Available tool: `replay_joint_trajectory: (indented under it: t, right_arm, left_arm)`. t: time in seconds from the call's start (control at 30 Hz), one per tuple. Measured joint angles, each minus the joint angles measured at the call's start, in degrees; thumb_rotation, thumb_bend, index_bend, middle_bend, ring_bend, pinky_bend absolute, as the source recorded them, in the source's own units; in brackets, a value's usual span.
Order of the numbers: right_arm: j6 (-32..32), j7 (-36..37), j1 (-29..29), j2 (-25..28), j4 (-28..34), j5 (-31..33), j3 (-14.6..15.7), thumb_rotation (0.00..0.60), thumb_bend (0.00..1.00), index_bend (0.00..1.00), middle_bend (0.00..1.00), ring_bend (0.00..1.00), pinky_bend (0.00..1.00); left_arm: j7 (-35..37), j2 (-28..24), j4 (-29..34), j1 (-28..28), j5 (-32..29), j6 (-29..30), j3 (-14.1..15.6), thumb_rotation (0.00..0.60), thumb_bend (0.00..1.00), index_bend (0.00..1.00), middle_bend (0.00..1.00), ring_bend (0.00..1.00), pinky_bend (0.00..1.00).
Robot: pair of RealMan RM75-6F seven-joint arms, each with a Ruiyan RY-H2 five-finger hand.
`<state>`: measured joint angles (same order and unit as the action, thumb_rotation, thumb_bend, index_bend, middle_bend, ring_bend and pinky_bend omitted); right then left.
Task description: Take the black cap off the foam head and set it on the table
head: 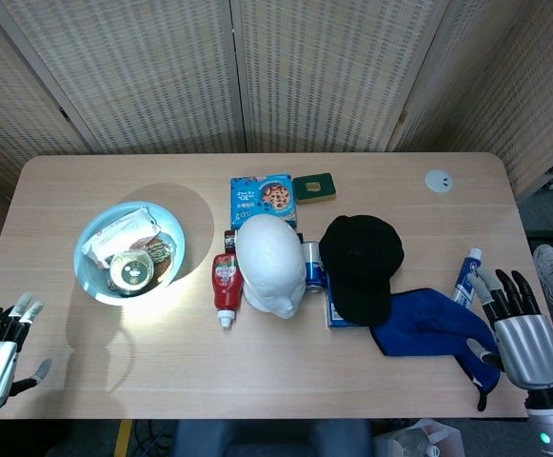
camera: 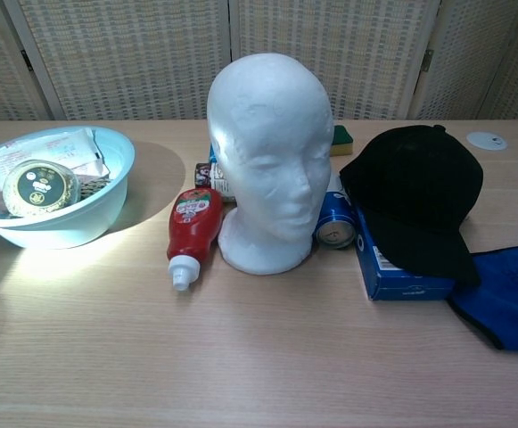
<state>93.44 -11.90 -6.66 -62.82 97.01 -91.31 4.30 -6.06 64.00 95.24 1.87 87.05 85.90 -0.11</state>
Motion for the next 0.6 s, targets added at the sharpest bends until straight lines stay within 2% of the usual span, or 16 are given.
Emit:
replay_joint_trajectory:
  t: [0.2,0.6]
  right_arm:
    - [-1.26,2.22,1.58,1.49,0.46,1.11,0.51,0.600,0.00,0.00,0.00,0.00,0.00]
    - [-4.57,3.68,1.36,0.85,-0.77,-0.01,-0.73,0.600,0.00,0.00,0.00,0.00,0.00]
  left_arm:
    - [-0.12,0.61,-0.41,-0.22,0.14,1.30,-0.48,0.600,0.25,0.04,0.01,0.08,0.02]
    - [0.37,0.61,-0.72,-0.98,-0.31,2.40,-0.67,0.600,0.25,0.04,0.01,0.08,0.02]
